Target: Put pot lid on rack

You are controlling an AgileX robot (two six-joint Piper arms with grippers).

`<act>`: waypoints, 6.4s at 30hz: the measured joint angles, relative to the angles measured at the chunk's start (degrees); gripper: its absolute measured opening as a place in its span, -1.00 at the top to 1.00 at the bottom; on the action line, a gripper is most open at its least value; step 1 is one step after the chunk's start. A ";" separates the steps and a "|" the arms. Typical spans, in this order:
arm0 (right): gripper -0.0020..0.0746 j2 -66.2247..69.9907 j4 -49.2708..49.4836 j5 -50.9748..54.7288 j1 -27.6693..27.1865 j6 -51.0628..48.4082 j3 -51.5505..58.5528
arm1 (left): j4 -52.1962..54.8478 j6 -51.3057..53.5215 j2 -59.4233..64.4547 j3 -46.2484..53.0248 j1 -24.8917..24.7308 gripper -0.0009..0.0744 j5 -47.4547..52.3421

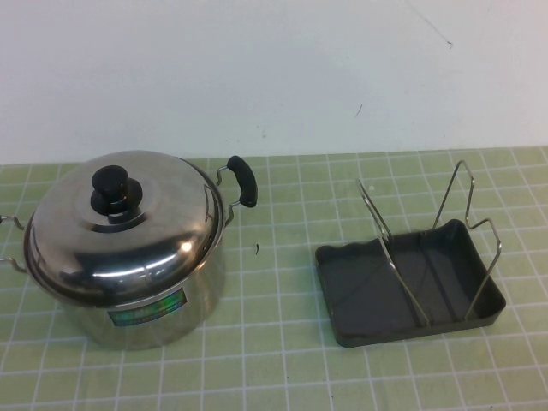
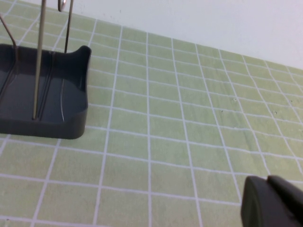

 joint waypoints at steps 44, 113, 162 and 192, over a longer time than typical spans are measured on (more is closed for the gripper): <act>0.95 0.00 0.00 0.00 0.00 0.00 0.00 | 55.60 -51.92 79.92 -21.11 -13.09 -0.20 -56.00; -0.21 54.36 106.42 30.10 7.08 -57.54 -28.02 | 92.72 -83.34 63.18 -26.84 -25.15 0.15 -76.04; 0.45 77.60 107.04 41.28 12.50 -67.52 -52.46 | 84.55 -76.01 67.98 -27.54 -33.85 0.01 -62.93; 0.89 80.87 99.18 25.32 13.08 -69.32 -58.27 | 95.68 -80.63 45.52 -26.81 -34.25 0.97 -13.59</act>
